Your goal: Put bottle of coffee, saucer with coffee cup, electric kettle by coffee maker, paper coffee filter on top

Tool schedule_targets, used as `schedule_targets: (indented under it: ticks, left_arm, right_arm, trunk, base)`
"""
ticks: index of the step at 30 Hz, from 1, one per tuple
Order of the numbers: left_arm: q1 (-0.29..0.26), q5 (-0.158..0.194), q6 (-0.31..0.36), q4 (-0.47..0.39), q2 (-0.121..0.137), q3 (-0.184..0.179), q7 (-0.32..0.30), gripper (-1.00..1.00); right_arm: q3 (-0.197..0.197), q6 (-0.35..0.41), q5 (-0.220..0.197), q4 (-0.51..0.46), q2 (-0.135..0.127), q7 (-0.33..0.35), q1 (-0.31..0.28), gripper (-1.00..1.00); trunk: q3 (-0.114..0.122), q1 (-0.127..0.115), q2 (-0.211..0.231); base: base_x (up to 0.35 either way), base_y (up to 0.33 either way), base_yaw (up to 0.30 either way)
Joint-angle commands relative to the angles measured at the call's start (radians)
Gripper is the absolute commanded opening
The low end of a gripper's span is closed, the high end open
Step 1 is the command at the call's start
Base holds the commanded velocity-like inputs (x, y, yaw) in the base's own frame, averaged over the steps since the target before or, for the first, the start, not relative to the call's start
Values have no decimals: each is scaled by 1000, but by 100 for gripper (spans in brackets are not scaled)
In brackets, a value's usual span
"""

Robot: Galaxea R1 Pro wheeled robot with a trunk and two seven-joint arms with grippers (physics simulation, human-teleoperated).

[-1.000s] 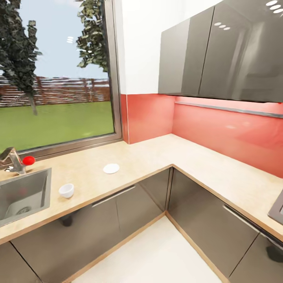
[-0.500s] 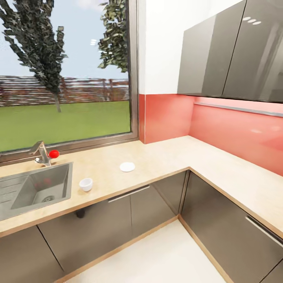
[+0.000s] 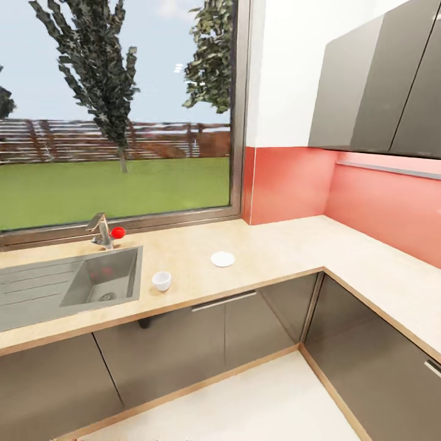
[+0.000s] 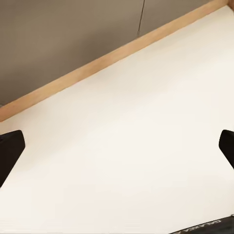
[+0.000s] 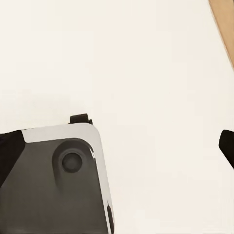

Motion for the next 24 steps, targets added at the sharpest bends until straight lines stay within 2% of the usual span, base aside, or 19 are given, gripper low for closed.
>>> schedule_targets:
  ticks: [1,24]
  left_arm:
    - [-1,9,-3,1,1,-4,-3,100]
    - [-1,9,-3,1,0,-5,-4,100]
  right_arm:
    - [-6,-4,3,1,0,-1,-1,100]
    - [-6,-4,3,2,0,0,-1,100]
  trunk:
    - [-2,1,-2]
    - [-2,1,-2]
  base:
    - [0,0,278]
    - [0,0,278]
